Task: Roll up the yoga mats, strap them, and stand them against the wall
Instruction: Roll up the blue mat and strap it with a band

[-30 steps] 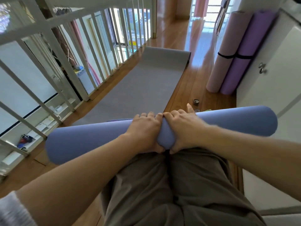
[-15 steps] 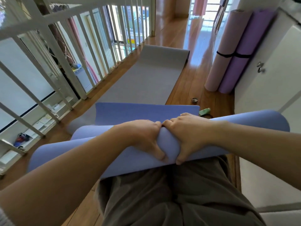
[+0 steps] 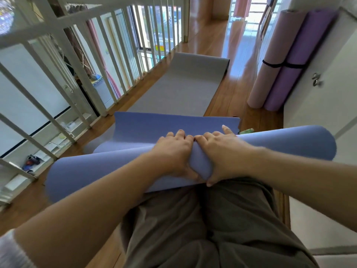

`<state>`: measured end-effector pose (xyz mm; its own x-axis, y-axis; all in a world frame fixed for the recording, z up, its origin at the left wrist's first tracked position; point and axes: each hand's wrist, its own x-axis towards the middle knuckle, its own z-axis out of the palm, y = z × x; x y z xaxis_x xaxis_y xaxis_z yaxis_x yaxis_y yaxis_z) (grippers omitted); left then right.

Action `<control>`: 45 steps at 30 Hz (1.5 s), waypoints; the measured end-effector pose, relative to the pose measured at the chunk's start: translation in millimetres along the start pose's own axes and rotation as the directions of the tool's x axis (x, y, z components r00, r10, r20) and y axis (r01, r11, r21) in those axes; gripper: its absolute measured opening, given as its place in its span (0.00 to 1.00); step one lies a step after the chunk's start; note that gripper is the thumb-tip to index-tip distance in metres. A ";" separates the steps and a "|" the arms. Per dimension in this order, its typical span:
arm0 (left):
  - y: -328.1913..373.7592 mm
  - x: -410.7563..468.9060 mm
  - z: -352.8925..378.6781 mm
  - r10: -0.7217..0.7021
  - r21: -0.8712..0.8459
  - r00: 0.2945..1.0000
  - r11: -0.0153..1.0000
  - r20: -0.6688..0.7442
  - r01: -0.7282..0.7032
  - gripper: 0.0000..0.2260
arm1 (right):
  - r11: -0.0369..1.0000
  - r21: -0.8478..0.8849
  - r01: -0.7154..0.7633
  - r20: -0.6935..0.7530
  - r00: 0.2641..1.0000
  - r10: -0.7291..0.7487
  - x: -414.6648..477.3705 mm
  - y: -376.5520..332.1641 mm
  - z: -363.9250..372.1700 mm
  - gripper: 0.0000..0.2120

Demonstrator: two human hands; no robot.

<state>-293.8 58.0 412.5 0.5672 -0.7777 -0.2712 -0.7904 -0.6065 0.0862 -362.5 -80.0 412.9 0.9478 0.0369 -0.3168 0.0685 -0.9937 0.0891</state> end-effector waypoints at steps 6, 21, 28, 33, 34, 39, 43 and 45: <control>7.8 5.6 5.9 -0.037 0.089 0.999 0.995 -0.038 0.040 0.47 | 0.996 0.090 0.016 0.002 1.000 -0.016 7.1 8.1 -4.8 0.47; -12.1 26.8 -15.5 -0.011 -0.053 0.995 0.998 0.098 0.016 0.39 | 0.998 -0.021 0.053 -0.178 0.982 -0.056 11.4 10.7 0.7 0.48; -8.2 15.7 -17.1 0.061 -0.185 0.959 0.983 0.276 -0.009 0.36 | 0.988 0.004 0.156 0.017 0.988 -0.156 2.9 14.7 -5.0 0.48; 4.0 -0.6 -1.5 -0.004 0.055 0.999 0.998 0.035 0.002 0.46 | 0.990 0.103 0.101 0.073 0.991 -0.109 12.1 17.7 -8.1 0.46; 10.1 -5.7 6.8 -0.010 0.132 1.000 0.991 -0.024 0.013 0.48 | 0.987 0.130 0.092 0.088 0.991 -0.104 14.1 17.9 -9.8 0.44; 10.1 -5.4 17.9 -0.005 0.132 0.987 0.991 -0.161 0.027 0.48 | 0.981 0.193 0.026 0.173 0.983 -0.060 22.6 14.5 -16.0 0.42; -8.0 5.8 -5.4 -0.010 -0.054 1.000 0.998 0.003 0.011 0.44 | 1.000 0.005 -0.026 -0.048 0.998 0.026 4.2 6.2 2.5 0.53; -10.1 10.1 -9.9 -0.005 -0.080 0.999 0.997 0.037 0.008 0.43 | 1.000 0.006 -0.013 -0.096 0.995 0.013 -1.7 6.9 7.4 0.52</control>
<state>-277.8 54.7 418.4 0.5620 -0.7681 -0.3067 -0.7650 -0.6238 0.1603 -366.0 -87.7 407.0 0.9742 0.0340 -0.2231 0.0548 -0.9946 0.0877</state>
